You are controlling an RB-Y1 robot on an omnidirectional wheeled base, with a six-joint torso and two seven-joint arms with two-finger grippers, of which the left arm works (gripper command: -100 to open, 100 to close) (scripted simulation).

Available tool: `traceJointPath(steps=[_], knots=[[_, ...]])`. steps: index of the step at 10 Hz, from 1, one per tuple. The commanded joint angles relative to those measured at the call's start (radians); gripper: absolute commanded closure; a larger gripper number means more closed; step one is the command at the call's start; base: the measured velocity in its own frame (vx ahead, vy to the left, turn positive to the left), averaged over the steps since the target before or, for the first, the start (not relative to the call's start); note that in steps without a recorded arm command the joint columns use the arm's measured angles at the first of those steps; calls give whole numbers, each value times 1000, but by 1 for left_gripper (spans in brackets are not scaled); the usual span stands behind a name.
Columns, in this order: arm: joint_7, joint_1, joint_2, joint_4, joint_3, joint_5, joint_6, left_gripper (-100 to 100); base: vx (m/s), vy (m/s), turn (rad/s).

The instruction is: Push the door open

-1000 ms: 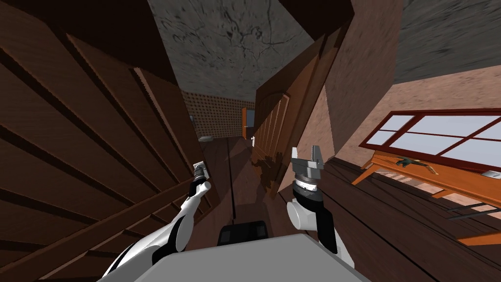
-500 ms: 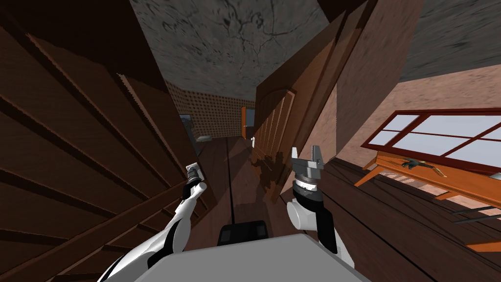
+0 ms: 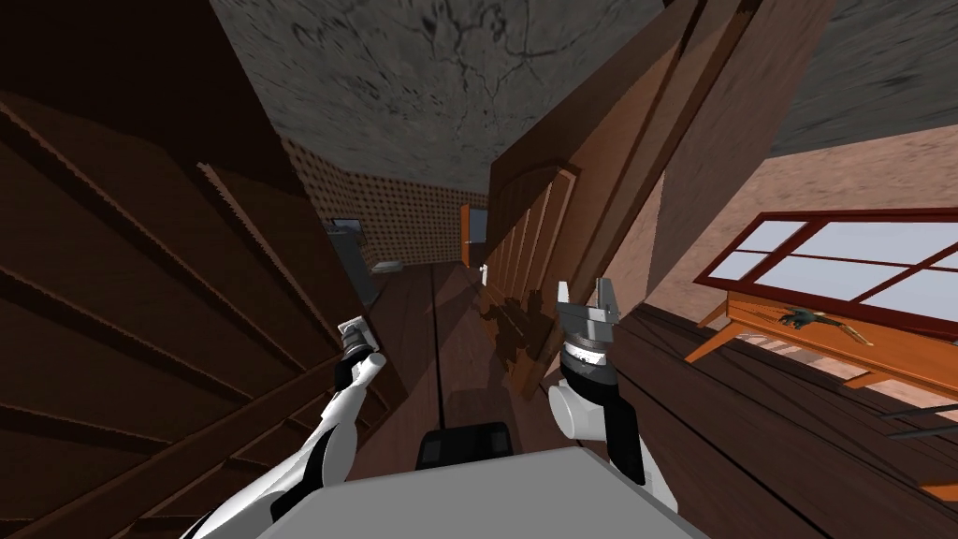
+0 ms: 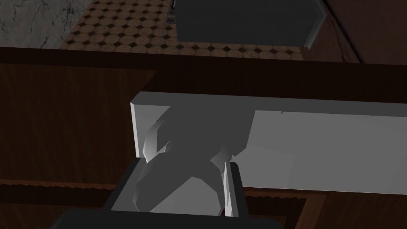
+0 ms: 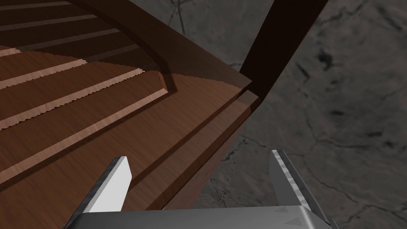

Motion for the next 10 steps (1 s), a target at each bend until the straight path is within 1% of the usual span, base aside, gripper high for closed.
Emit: traceJointPath(steps=[1, 2, 3, 4, 5, 6, 7, 8, 9, 10], knots=[[-25, 2, 17, 0, 28, 23, -7, 100, 207, -4, -19], [-36, 8, 19, -8, 40, 33, -6, 100, 217, -8, -13], [-36, 8, 19, -8, 40, 33, -6, 100, 121, 6, 3], [-44, 12, 21, -14, 49, 40, -5, 100, 71, 11, -15], [-36, 11, 24, -11, 46, 37, -7, 100, 33, 10, 10], [-52, 13, 26, -16, 65, 49, -11, 100, 79, 26, 10], [-57, 14, 26, -16, 71, 52, -14, 100, 134, 51, 9], [-67, 15, 27, -17, 84, 60, -18, 100, 164, 69, 8], [-67, 15, 27, -17, 84, 60, -18, 100, 122, 54, 21], [-85, 16, 29, -19, 106, 74, -27, 100, 160, 97, 7]])
